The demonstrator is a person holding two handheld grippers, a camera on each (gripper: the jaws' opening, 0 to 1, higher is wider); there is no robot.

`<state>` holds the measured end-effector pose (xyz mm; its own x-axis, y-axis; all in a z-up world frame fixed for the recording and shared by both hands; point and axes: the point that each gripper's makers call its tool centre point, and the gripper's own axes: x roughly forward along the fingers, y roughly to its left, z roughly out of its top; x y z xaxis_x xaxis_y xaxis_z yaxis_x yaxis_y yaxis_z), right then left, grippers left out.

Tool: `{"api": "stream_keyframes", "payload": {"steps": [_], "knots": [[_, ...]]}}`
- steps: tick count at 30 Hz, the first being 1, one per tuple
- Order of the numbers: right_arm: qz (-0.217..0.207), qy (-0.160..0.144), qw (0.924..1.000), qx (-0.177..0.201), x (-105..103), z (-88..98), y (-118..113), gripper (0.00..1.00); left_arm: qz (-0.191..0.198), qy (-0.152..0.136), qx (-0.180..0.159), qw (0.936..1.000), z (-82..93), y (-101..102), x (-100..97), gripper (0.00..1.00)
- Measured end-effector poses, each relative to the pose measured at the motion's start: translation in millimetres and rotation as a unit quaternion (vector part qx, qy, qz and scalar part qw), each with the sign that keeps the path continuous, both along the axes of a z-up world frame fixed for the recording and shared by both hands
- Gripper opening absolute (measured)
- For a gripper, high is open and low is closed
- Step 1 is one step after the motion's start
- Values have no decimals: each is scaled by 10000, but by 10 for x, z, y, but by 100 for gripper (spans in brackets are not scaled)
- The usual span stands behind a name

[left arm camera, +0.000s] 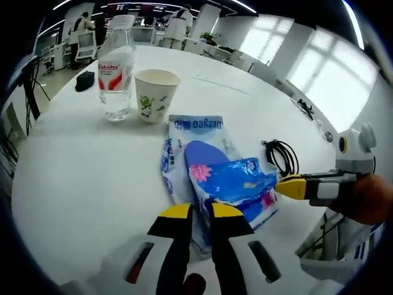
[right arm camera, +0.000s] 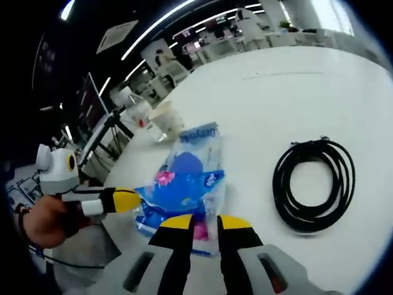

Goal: Arrange the tabletop items into an orderly group along one side of the table until the central work area is clear of visible clutter.

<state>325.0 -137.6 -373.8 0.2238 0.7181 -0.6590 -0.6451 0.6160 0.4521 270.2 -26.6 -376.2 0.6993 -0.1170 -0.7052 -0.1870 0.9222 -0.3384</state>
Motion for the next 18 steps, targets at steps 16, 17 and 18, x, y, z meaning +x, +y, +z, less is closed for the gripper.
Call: {"api": "stream_keyframes", "payload": {"steps": [16, 17, 18], "knots": [[40, 13, 9999, -130, 23, -136, -85, 10, -198, 284, 291, 9990, -54, 60, -87, 22], [43, 19, 9999, -126, 21, -133, -81, 10, -218, 287, 332, 9988, -75, 63, -85, 21], [58, 19, 9999, -121, 7, -130, -75, 10, -217, 282, 320, 9989, -86, 61, -81, 22]]}}
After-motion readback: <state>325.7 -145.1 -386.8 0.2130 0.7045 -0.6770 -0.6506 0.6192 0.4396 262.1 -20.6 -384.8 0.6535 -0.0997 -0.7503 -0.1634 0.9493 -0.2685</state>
